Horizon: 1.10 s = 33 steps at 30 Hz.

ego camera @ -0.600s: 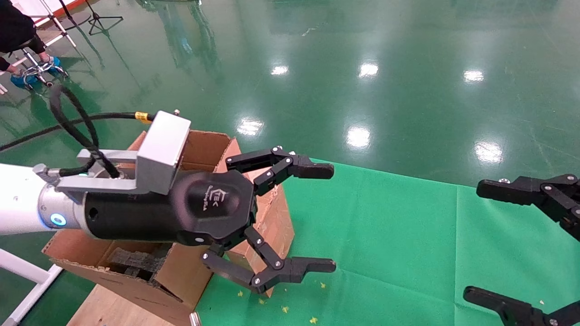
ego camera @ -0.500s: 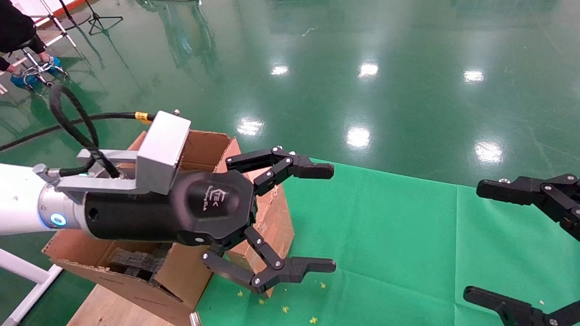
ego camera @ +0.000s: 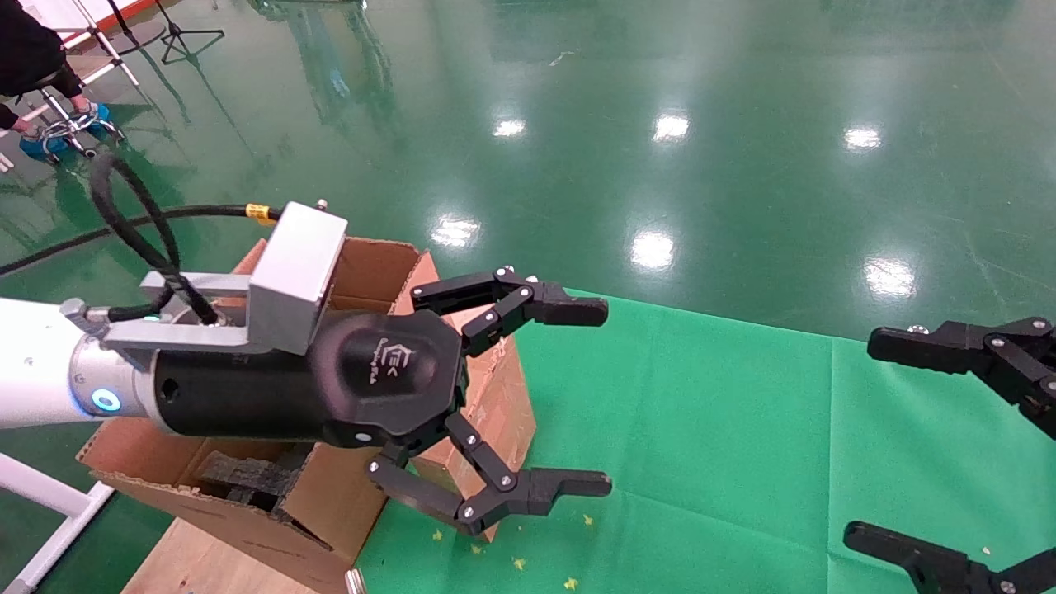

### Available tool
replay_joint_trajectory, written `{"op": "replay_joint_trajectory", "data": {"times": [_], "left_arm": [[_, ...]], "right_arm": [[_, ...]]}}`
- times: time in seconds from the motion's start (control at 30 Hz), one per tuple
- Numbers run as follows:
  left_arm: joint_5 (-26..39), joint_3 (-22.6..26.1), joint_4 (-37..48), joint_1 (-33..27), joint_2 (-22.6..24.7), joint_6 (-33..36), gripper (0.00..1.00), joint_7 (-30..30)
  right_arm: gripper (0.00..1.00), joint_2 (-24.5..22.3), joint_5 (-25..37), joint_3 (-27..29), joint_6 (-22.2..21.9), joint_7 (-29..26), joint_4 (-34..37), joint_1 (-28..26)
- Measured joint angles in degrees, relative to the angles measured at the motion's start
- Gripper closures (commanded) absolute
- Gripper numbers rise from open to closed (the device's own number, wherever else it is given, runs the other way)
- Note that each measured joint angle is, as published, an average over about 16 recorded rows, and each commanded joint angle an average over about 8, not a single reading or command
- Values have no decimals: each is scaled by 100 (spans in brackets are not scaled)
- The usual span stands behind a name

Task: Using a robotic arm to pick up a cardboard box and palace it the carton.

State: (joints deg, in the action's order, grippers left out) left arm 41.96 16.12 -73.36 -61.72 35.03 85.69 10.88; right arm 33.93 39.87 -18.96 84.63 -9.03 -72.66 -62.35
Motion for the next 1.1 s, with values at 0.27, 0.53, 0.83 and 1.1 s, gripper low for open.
{"op": "replay_joint_trajectory", "data": {"times": [0.27, 0.53, 0.83, 1.1], "left_arm": [[14, 4, 12, -7, -20, -10, 0, 27], [281, 82, 35, -87, -227, -177, 0, 351], [1179, 369, -146, -376, -736, -543, 0, 1322], [2284, 761, -384, -905, -1007, -597, 0, 2308]], "right_arm": [[100, 0, 0, 0, 0, 0, 0, 0], [100, 0, 0, -1, 0, 1, 1, -1], [100, 0, -1, -2, 0, 1, 2, -1], [100, 0, -1, -2, 0, 2, 2, -1]]}}
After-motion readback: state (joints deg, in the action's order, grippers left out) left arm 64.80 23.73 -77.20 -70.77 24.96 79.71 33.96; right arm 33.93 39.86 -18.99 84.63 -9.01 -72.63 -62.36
